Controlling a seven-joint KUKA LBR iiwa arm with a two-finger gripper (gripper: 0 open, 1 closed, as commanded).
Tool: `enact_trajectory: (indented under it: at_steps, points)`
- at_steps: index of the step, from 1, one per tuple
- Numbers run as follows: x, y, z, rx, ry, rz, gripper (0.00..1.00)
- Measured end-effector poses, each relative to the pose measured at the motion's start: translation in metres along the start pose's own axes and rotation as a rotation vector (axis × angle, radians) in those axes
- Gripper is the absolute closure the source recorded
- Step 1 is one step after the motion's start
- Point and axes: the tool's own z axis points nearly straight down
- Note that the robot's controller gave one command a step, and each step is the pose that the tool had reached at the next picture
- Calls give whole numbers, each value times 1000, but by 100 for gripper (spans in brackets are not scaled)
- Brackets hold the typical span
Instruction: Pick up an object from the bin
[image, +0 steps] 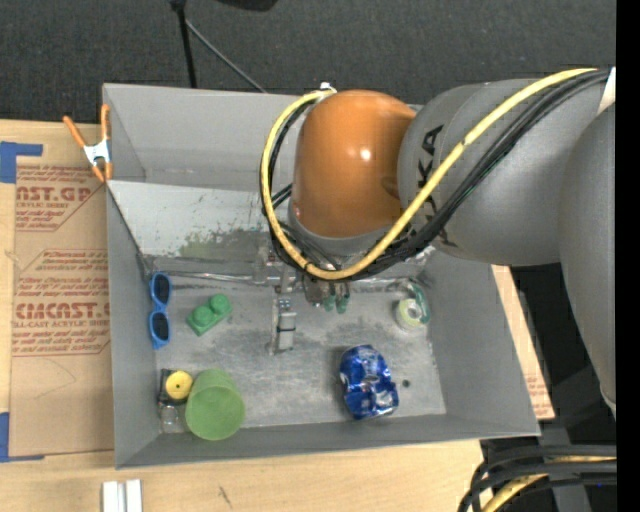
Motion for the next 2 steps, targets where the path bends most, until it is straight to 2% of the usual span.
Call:
enact_trajectory:
  at_steps: [1,2]
  points:
    - [-36,72,134,0,7,-12,0]
    - [5,58,35,0,-4,-338,0]
